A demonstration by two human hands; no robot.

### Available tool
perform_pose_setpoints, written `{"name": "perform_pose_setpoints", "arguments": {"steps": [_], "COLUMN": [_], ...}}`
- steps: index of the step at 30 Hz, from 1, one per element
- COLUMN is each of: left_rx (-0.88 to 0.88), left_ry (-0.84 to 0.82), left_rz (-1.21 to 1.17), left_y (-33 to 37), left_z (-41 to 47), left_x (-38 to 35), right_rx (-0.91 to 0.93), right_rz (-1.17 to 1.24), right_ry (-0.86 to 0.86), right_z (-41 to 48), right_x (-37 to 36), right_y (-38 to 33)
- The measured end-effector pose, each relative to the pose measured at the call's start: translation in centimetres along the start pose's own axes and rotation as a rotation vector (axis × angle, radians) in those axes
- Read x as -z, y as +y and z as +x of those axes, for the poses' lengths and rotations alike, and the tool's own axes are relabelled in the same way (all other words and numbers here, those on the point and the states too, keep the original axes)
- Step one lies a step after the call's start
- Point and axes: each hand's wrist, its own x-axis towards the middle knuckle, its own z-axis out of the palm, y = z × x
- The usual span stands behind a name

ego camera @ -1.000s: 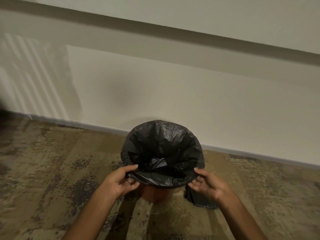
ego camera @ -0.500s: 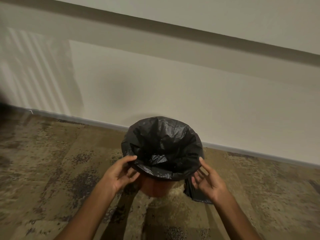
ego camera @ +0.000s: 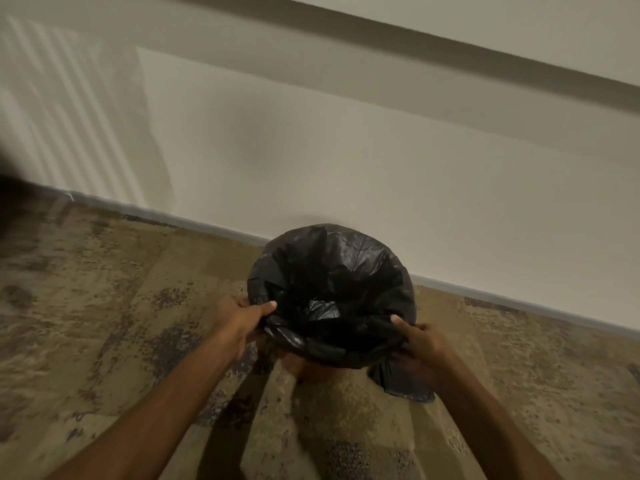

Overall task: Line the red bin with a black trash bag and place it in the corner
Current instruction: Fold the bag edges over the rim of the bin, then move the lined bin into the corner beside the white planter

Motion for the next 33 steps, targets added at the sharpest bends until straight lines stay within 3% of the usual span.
{"name": "perform_pose_setpoints", "arguments": {"steps": [7, 12, 24, 33], "left_rx": [0.206, 0.228, 0.203, 0.220], "left_ry": [-0.064, -0.005, 0.181, 0.250], "left_rz": [0.001, 0.011, 0.008, -0.112], "left_y": [3.2, 3.9, 7.3, 10.3], "left_z": [-0.4, -1.5, -6.5, -6.6], "left_x": [-1.7, -1.8, 1.8, 10.6], "right_rx": [-0.218, -0.156, -0.113, -0.153], "right_rz": [0.181, 0.175, 0.162, 0.108], "right_ry": [0.021, 0.084, -0.076, -0.197], "right_z": [1.8, 0.8, -4.4, -5.4], "right_x": [-1.0, -0.8, -0.5, -8.8], "right_y": [-0.8, -0.9, -6.6, -9.6]}}
